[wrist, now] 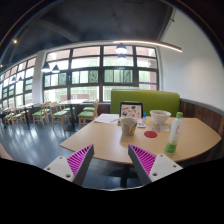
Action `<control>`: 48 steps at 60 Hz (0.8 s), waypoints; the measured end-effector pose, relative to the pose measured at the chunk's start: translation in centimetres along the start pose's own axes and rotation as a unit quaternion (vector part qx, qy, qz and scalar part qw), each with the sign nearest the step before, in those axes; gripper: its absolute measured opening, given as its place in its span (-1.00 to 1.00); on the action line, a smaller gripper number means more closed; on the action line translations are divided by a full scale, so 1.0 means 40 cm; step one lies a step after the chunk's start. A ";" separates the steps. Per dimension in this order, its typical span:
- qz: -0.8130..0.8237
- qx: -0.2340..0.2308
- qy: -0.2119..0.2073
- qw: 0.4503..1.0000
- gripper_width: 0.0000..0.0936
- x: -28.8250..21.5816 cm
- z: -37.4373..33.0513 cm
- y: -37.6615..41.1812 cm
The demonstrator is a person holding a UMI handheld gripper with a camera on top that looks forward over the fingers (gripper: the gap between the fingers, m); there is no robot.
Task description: Pour water
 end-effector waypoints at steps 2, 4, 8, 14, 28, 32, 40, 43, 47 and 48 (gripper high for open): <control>-0.001 0.004 -0.002 1.000 0.70 -0.005 -0.033 0.024; -0.002 0.004 -0.006 1.000 0.70 -0.010 -0.035 0.021; -0.003 0.010 -0.014 1.000 0.70 -0.017 -0.011 -0.024; -0.004 0.037 -0.037 0.999 0.71 -0.051 -0.040 -0.081; -0.012 0.135 -0.090 0.987 0.72 -0.111 -0.025 -0.390; -0.004 0.152 -0.093 0.984 0.71 -0.108 -0.009 -0.460; -0.001 0.164 -0.092 0.982 0.71 -0.113 0.120 -0.579; 0.000 0.163 -0.090 0.983 0.71 -0.110 0.169 -0.601; 0.001 0.166 -0.091 0.982 0.72 -0.105 0.207 -0.622; 0.002 0.169 -0.090 0.981 0.71 -0.105 0.212 -0.627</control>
Point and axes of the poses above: the point between the fingertips, and its own axes, seen from behind it with the camera up: y to the left, x down, z forward, the way the camera looks, the point moved 9 cm from there along -z, backward, against the way the camera looks, and after that the axes turned 13 degrees about z, right-handed, at the moved point
